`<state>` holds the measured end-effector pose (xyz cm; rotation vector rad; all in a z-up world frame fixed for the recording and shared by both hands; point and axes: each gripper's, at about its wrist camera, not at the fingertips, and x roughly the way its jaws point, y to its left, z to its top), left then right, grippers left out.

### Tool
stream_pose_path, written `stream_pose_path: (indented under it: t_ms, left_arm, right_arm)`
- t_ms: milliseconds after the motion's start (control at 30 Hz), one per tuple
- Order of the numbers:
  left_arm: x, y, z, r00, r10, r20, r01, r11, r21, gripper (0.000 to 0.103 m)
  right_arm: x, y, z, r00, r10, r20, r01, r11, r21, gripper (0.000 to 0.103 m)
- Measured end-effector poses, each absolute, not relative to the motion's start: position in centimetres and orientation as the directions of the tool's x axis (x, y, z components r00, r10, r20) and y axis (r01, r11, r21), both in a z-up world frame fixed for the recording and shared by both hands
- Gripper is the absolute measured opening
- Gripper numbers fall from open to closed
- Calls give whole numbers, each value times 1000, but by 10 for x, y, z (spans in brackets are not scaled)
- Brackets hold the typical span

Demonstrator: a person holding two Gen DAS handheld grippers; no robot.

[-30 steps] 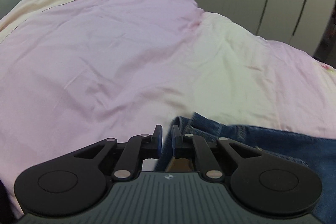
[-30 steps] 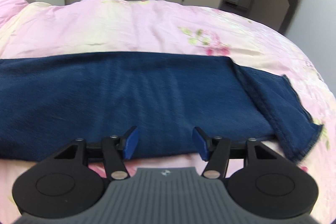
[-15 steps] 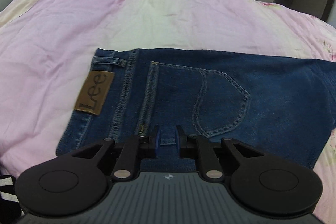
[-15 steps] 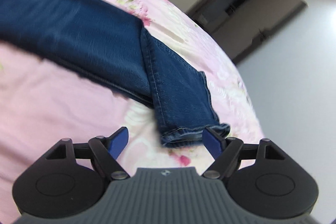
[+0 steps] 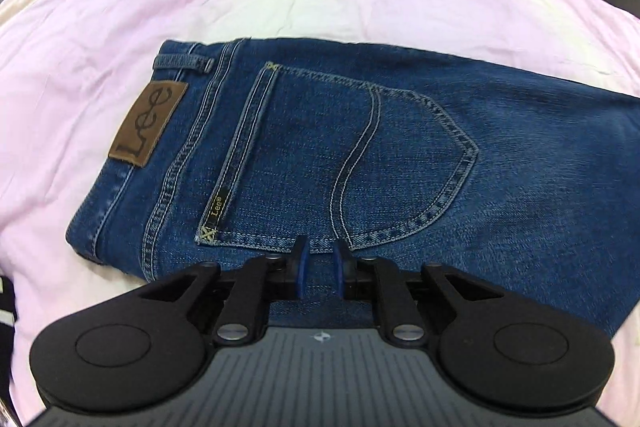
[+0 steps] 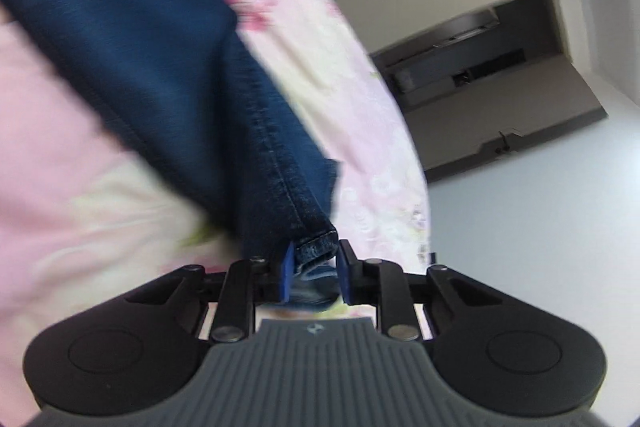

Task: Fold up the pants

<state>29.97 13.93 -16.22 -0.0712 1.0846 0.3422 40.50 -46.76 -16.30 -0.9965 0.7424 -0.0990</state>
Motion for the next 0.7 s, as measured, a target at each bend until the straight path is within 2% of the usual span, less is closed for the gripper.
stream_pose_path:
  t_ms: [100,133,167,400,433,467,500,700]
  left_arm:
    - [303,138,-166,402,264,-877,-316,939,138,17]
    - [303,138,-166,398,271,-877,-318,937,145,17]
    - [304,138,-167,394,275,-877,-322,935,149,17]
    - [307,141,-167,365,285,-886,-344,926,155,17]
    - [307,142,-167,365,284,-887,-345,926,154,17]
    - [307,142,-167,366,283,-887,-346,926,152,17]
    - [307,142,-168,368,282,-886,-347,926,150,17]
    - [303,141,-167,392,279,-877,-337,930,145,17]
  right_arm:
    - [446,-494,-146,756,-436,-488,-179,580,-795,17]
    - [461,-502,-143,752,-450,-481,-156,587,-794,6]
    - [477,-508,-140,747,-464,-476,-136,594,-793,5]
    - [565,-533,-139,692,-525,-495,-41,656,-754,4]
    - [574,-536,-141,676,-548,-492,-20,654,-756,12]
    - [577,-539,-140,670,-565,-482,7,654,-757,35]
    - [576,-544,-138,670,-564,-482,35,673,-739,42]
    - [543,-573,-119,648,-481,-591,113,827,-550,42]
